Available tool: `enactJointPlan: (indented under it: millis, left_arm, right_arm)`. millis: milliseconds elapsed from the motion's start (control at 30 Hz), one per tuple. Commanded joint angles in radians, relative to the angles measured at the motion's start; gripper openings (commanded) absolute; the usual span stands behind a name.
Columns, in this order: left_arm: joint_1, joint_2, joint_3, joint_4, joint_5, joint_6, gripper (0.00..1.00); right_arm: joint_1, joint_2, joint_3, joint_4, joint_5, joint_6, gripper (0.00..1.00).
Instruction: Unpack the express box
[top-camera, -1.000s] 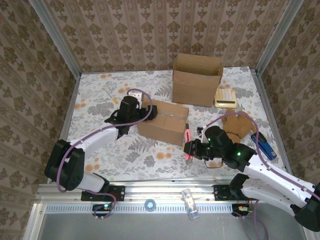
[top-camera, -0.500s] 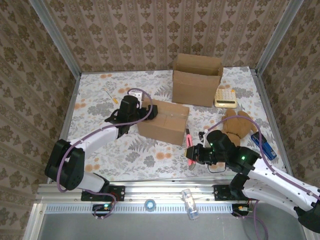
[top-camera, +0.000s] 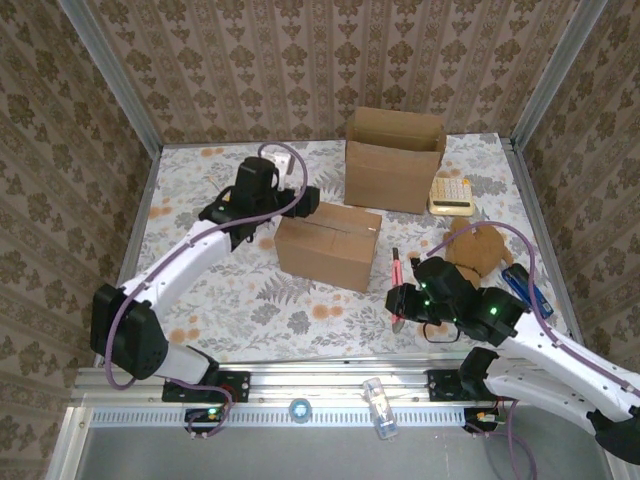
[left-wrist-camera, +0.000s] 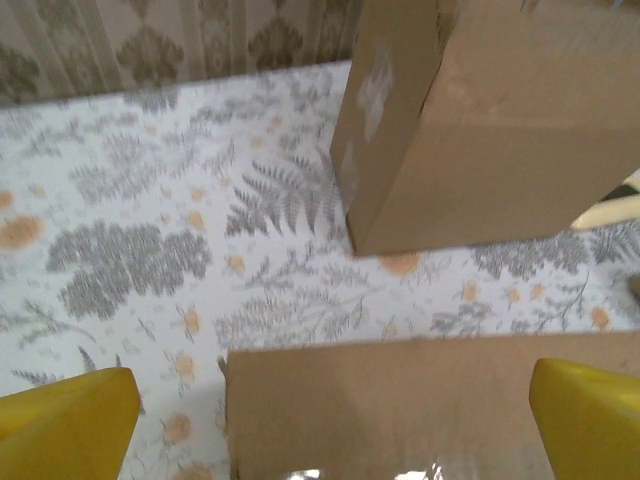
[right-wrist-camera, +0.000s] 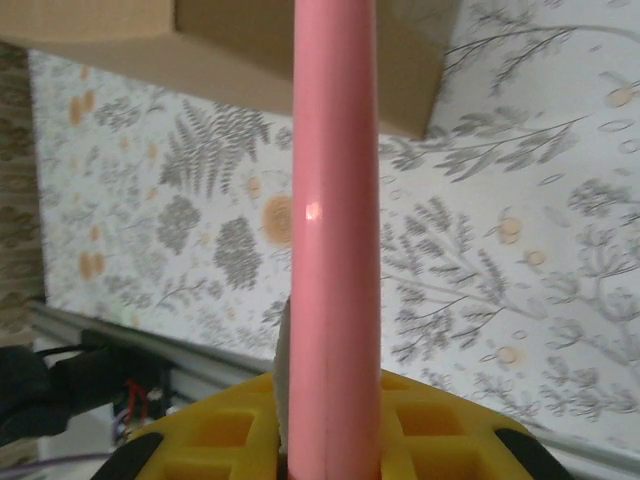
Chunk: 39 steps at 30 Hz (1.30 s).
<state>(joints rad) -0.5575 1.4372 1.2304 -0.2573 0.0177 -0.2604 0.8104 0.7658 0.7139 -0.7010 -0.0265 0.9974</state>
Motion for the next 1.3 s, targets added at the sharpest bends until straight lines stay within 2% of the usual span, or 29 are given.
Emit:
enactJointPlan:
  millis: [0,167,333,633,900,1267]
  left_arm:
    - [0.037,0.062,0.104,-0.091,-0.003,0.058,0.98]
    - [0.109,0.251,0.253,-0.128,0.042,0.082,0.95]
    - [0.17,0.439,0.385,-0.148,0.072,0.099,0.92]
    - [0.176,0.541,0.444,-0.172,0.104,0.123,0.91]
    - [0.173,0.489,0.274,-0.121,0.122,0.124,0.89]
    - [0.168,0.237,-0.05,-0.031,0.067,0.039,0.88]
  right_arm:
    - [0.007,0.036,0.046,-0.06,0.152,-0.024,0.0]
    - [0.016,0.12,0.069,-0.055,0.229,-0.007,0.0]
    - [0.03,0.209,0.06,0.017,0.239,0.033,0.0]
    - [0.043,0.36,0.085,0.114,0.261,0.081,0.0]
    - [0.018,0.479,0.165,0.151,0.287,0.051,0.0]
    - [-0.089,0.558,0.239,0.208,0.251,-0.048,0.0]
